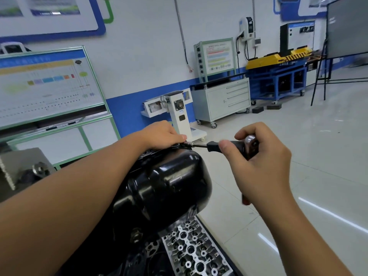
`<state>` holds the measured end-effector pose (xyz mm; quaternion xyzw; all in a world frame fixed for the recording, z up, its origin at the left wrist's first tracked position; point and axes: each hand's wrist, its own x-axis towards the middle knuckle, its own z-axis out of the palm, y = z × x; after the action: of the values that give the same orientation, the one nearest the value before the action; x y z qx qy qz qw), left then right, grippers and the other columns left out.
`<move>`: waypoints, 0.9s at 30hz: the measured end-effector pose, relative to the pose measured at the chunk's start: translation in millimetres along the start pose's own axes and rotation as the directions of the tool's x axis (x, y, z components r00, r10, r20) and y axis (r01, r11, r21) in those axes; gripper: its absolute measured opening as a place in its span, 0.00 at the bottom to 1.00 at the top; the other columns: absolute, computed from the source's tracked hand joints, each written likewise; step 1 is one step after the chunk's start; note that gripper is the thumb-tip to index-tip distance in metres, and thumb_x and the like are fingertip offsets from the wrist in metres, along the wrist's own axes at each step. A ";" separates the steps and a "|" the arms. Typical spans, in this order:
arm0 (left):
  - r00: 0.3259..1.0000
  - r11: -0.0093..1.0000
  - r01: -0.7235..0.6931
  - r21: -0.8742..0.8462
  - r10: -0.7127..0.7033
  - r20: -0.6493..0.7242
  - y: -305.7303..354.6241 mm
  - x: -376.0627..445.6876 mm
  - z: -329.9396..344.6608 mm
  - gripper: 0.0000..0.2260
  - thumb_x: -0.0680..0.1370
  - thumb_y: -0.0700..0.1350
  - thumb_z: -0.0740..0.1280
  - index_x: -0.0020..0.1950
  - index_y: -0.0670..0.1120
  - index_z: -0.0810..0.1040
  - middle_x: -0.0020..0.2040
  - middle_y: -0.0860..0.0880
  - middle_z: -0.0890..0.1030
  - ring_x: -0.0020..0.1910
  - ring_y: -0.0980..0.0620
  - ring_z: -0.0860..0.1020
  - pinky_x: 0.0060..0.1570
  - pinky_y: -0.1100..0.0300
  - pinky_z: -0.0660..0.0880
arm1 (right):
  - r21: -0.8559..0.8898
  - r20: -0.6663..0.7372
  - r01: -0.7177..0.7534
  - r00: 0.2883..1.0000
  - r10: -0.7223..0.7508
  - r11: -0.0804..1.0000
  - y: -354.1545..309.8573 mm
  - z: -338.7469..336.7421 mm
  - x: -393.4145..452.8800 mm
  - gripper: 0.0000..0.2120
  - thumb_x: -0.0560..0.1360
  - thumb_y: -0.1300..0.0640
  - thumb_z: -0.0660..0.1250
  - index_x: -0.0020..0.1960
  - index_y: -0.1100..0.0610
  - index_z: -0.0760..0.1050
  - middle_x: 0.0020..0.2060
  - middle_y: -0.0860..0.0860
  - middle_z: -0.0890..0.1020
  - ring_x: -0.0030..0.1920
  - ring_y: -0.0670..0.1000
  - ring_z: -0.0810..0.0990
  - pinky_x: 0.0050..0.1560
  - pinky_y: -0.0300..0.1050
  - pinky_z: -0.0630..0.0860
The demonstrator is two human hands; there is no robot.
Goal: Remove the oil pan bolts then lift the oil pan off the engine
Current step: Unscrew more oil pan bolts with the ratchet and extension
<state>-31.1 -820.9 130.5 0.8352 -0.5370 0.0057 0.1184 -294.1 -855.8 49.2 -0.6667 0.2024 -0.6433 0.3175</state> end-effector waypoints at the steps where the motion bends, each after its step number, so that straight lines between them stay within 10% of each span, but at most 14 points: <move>1: 1.000 1.000 0.003 0.031 -0.003 0.005 -0.6 0.9 0.8 0.27 0.80 0.63 0.65 0.39 0.39 0.82 0.29 0.53 0.78 0.36 0.51 0.76 0.42 0.54 0.73 | 0.008 -0.009 -0.074 0.997 0.074 0.997 -0.5 3.3 -2.0 0.12 0.76 0.48 0.75 0.42 0.49 0.73 0.32 0.37 0.78 0.31 0.43 0.75 0.33 0.29 0.69; 7: 0.999 0.999 -0.014 -0.043 0.015 0.028 -0.4 -2.7 -1.0 0.25 0.81 0.60 0.65 0.47 0.37 0.84 0.42 0.44 0.80 0.41 0.48 0.77 0.50 0.54 0.74 | -0.097 0.062 -0.164 0.984 0.170 0.982 3.9 1.4 -2.0 0.14 0.78 0.40 0.67 0.42 0.48 0.71 0.25 0.48 0.77 0.33 0.42 0.78 0.30 0.33 0.69; 14: 0.996 0.964 0.090 -0.250 -0.087 0.026 7.5 -10.5 -5.6 0.23 0.84 0.59 0.62 0.43 0.40 0.78 0.40 0.43 0.76 0.40 0.48 0.74 0.48 0.54 0.71 | -0.221 0.119 0.254 0.965 -0.232 0.942 7.2 -5.0 1.7 0.18 0.68 0.56 0.82 0.43 0.51 0.72 0.33 0.42 0.72 0.40 0.38 0.74 0.40 0.26 0.66; 20: 0.998 0.964 0.057 -0.258 -0.049 0.037 8.8 -14.2 -7.0 0.22 0.83 0.57 0.64 0.36 0.43 0.73 0.35 0.46 0.72 0.36 0.49 0.71 0.45 0.55 0.70 | -0.059 0.005 -0.092 0.996 0.093 0.994 4.4 8.6 -9.3 0.16 0.80 0.40 0.67 0.40 0.49 0.72 0.30 0.36 0.79 0.31 0.41 0.77 0.32 0.30 0.69; 27: 1.000 0.964 0.006 -0.265 -0.008 -0.007 2.3 -7.4 -4.9 0.18 0.82 0.51 0.68 0.35 0.44 0.77 0.32 0.49 0.71 0.31 0.53 0.69 0.40 0.59 0.69 | -0.043 0.084 -0.036 0.996 0.040 0.998 10.1 -2.2 -4.9 0.15 0.69 0.57 0.81 0.44 0.47 0.75 0.39 0.40 0.81 0.36 0.46 0.77 0.34 0.33 0.70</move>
<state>-35.8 -814.2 134.7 0.8138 -0.5294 -0.0632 0.2312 -295.3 -860.0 38.6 -0.6957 0.2147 -0.6041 0.3240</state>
